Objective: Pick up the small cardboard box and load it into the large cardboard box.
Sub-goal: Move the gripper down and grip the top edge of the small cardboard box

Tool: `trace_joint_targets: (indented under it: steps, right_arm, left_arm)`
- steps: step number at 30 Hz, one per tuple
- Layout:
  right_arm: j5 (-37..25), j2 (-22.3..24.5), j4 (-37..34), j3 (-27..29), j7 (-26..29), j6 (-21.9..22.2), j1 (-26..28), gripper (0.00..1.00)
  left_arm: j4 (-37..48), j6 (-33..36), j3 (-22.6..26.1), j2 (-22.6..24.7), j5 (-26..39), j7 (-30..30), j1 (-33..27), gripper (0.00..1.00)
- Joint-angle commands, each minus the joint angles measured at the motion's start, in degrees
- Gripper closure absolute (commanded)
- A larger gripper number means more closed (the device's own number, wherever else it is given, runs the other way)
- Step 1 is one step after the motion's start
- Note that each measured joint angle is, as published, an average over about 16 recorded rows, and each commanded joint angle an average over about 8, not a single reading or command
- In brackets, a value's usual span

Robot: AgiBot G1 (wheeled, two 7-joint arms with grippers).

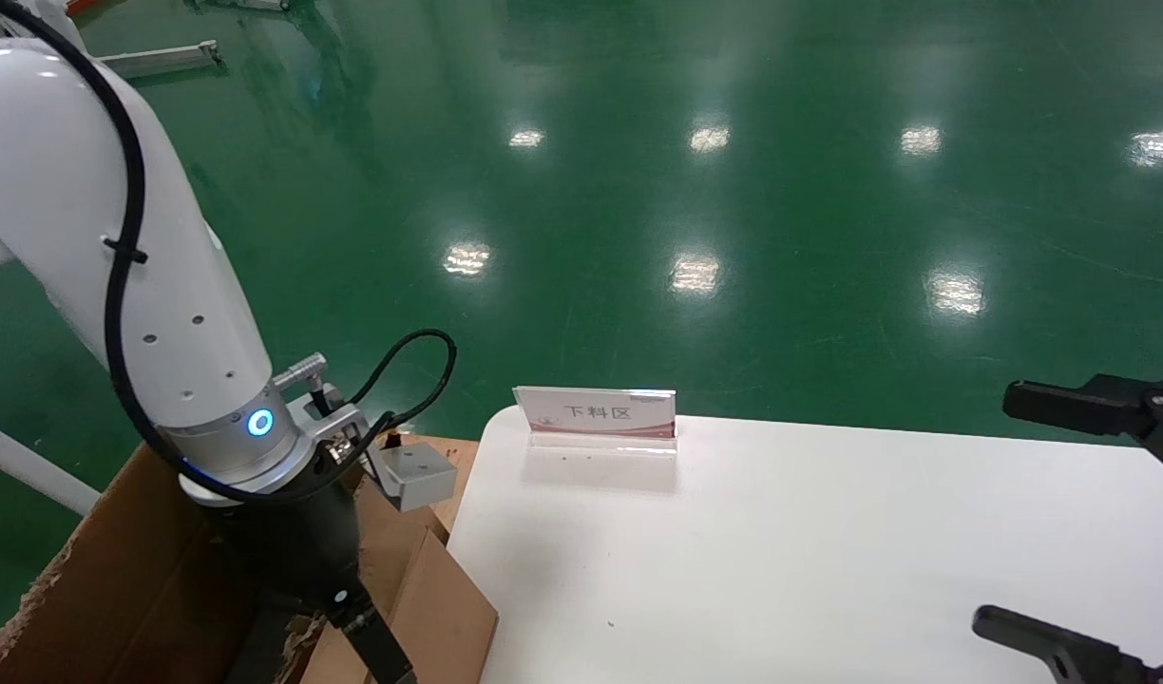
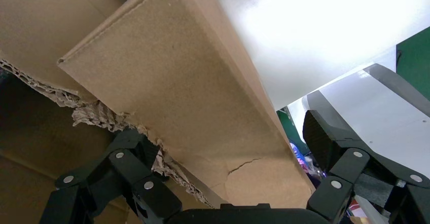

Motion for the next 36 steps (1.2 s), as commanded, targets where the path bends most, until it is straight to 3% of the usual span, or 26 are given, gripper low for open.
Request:
trace_joint_targets:
  steps: [1,3,4,20,28,36]
  right_arm:
    - [0.0,0.0,0.0,0.0,0.0,0.0,0.0,0.71]
    - [0.0,0.0,0.0,0.0,0.0,0.0,0.0,0.96]
    - [0.0,0.0,0.0,0.0,0.0,0.0,0.0,1.00]
    - [0.0,0.0,0.0,0.0,0.0,0.0,0.0,1.00]
    - [0.0,0.0,0.0,0.0,0.0,0.0,0.0,0.03]
    - [0.0,0.0,0.0,0.0,0.0,0.0,0.0,0.00]
  left_arm:
    - [0.1,-0.1,0.0,0.0,0.1,0.0,0.1,1.00]
    - [0.1,-0.2,0.0,0.0,0.1,0.0,0.2,1.00]
    - [0.1,-0.2,0.0,0.0,0.1,0.1,0.2,1.00]
    - [0.2,-0.5,0.1,0.1,0.3,0.1,0.4,1.00]
    - [0.2,-0.5,0.0,0.1,0.3,0.1,0.4,1.00]
    - [0.1,-0.4,0.0,0.1,0.2,0.1,0.3,1.00]
